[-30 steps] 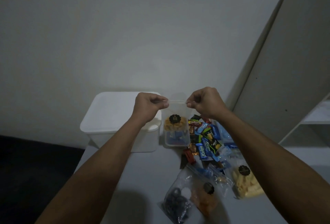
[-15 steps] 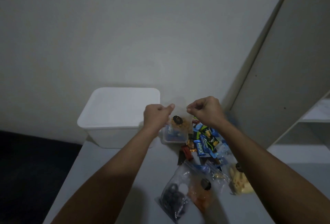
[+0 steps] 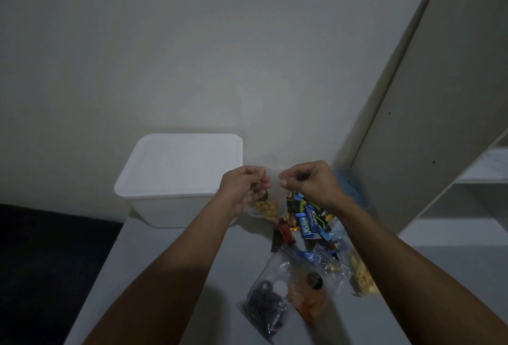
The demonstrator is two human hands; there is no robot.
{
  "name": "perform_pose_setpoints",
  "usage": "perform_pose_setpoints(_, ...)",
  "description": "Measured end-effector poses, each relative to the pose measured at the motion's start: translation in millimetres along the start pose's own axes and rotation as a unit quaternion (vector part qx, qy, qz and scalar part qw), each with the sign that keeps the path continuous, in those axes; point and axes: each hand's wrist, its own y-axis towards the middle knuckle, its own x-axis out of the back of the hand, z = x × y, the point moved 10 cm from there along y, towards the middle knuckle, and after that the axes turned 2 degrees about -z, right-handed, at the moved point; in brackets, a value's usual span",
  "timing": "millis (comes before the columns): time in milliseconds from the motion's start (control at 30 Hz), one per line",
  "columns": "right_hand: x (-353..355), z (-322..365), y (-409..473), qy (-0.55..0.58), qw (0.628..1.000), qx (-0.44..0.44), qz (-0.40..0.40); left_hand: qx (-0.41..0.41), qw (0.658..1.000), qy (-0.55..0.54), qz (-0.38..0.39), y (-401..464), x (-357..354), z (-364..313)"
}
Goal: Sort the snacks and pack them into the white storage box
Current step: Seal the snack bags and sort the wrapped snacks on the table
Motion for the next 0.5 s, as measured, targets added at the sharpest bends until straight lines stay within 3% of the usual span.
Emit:
perform_pose_setpoints(133,-7.3,-6.9,4.5,0.019,0.999,-0.023,0.012,-0.025,0.998,0.054,-0.001,-0.6,0.8,-3.3)
perform_pose_setpoints(500,-24.7,-10.3,8.1,-0.097,0.995,-0.023,0.029,-0.048,0.988,0.13,-0.072,-3.1,15.8,0.8)
